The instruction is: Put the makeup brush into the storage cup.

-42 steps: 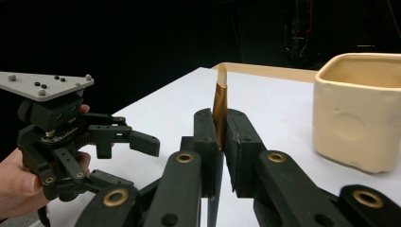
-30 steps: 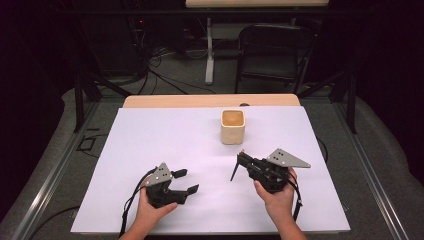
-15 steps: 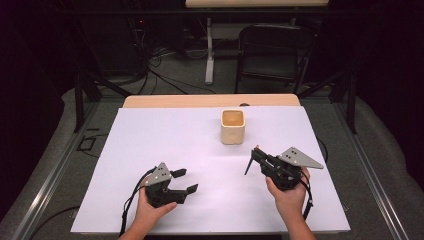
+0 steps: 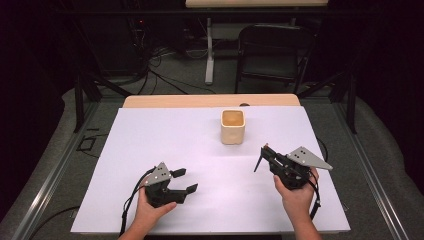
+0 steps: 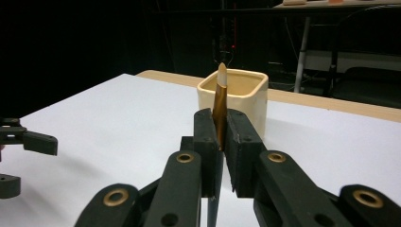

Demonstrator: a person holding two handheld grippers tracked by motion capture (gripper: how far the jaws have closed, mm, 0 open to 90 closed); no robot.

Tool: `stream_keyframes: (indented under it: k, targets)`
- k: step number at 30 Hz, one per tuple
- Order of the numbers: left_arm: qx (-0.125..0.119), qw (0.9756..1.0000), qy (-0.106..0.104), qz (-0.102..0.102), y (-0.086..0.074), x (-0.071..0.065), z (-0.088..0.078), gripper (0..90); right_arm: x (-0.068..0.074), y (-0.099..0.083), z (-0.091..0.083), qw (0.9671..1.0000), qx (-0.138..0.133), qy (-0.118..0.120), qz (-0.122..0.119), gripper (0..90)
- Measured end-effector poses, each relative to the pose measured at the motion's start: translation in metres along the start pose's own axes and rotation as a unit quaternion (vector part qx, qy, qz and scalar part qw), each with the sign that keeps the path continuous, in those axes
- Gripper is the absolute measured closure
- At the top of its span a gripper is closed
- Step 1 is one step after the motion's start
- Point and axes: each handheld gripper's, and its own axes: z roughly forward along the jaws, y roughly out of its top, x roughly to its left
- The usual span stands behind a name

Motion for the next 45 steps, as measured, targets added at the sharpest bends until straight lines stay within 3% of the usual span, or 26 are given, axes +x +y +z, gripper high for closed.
stream_keyframes:
  k: [19,27,45]
  targets:
    - [0.001,1.0000,0.001,0.000,0.000,0.000,0.000,29.0,-0.011,0.002,-0.002,0.9997,0.001,-0.023,-0.012,83.3]
    - [0.002,1.0000,0.001,-0.001,0.000,0.001,0.000,29.0,-0.011,0.004,0.003,0.9980,0.012,-0.039,-0.048,83.3]
    - [0.008,1.0000,0.002,-0.006,-0.001,0.003,0.001,29.0,-0.019,0.024,0.032,0.9984,0.024,-0.025,-0.045,83.4]
